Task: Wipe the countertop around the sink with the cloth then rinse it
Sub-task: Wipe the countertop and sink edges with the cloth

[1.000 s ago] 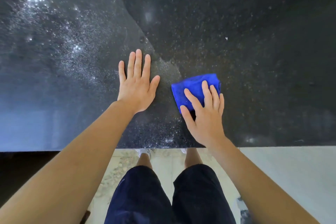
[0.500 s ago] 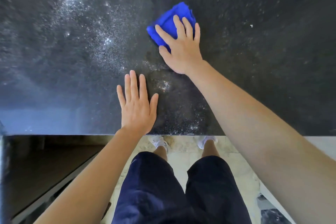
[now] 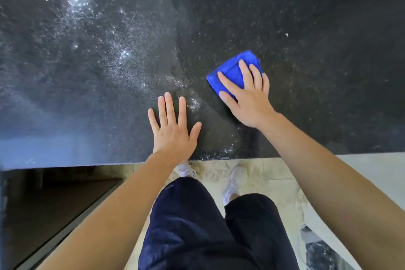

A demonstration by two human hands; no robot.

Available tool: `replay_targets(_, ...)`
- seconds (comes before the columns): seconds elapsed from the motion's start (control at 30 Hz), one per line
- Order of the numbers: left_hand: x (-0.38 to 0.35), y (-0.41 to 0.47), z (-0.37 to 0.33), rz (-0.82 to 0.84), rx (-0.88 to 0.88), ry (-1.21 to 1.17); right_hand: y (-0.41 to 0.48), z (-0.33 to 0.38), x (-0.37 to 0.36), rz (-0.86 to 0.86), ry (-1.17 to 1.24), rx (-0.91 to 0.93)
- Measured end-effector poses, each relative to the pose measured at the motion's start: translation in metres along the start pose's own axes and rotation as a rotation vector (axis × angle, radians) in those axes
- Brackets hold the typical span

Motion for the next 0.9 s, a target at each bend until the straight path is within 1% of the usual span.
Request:
replay_targets(0.07, 0.000, 0.000, -0.001, 0.002, 0.005, 0.026, 0.048, 0.013, 0.007, 0.012, 0.033, -0.012)
replay_targets(0.13, 0.001, 0.001, -0.002, 0.007, 0.015, 0.031, 0.088, 0.030, 0.011, 0.011, 0.043, 0.013)
replay_targets(0.2, 0.002, 0.002, -0.002, 0.010, 0.017, 0.032, 0.108, 0.045, 0.008, -0.021, 0.052, 0.009)
replay_targets(0.27, 0.003, 0.002, -0.003, 0.017, 0.027, 0.030, 0.102, 0.053, 0.001, -0.074, 0.083, -0.005)
replay_targets(0.3, 0.004, 0.002, -0.004, 0.015, 0.035, 0.027, 0.090, 0.052, -0.004, -0.094, 0.089, 0.015)
replay_targets(0.37, 0.005, 0.002, -0.004, 0.004, 0.051, 0.031, 0.053, 0.043, -0.013, -0.124, 0.075, 0.135)
replay_targets(0.43, 0.006, 0.001, -0.005, 0.014, 0.071, 0.030, 0.004, 0.018, -0.020, -0.159, 0.062, 0.254)
replay_targets(0.47, 0.006, 0.001, -0.006, 0.017, 0.077, 0.028, -0.020, 0.000, -0.022, -0.177, 0.049, 0.285)
replay_targets(0.53, 0.006, 0.001, -0.006, 0.015, 0.085, 0.030, -0.069, -0.039, -0.024, -0.178, 0.022, 0.280)
replay_targets(0.6, 0.007, 0.000, -0.007, 0.008, 0.078, 0.034, -0.118, -0.080, -0.023, -0.153, 0.002, 0.221)
replay_targets(0.67, 0.008, 0.001, -0.007, 0.011, 0.080, 0.038, -0.161, -0.106, -0.022, -0.108, -0.029, 0.182)
replay_targets(0.73, 0.008, 0.001, -0.007, 0.020, 0.087, 0.051, -0.185, -0.114, -0.026, -0.059, -0.069, 0.181)
replay_targets(0.83, 0.008, 0.001, -0.007, 0.023, 0.076, 0.065, -0.181, -0.099, -0.028, -0.076, -0.039, 0.167)
replay_targets(0.9, 0.008, 0.001, -0.008, 0.029, 0.075, 0.063, -0.164, -0.076, -0.028, -0.099, -0.014, 0.238)
Point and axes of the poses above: each hand's wrist, its own y-axis towards the middle knuckle, its own x-axis out of the back of the hand, z = x × y, the point moved 1 cm from there along y, towards the middle knuckle, and after that the axes turned 8 degrees about -z, right-handed, at the moved point
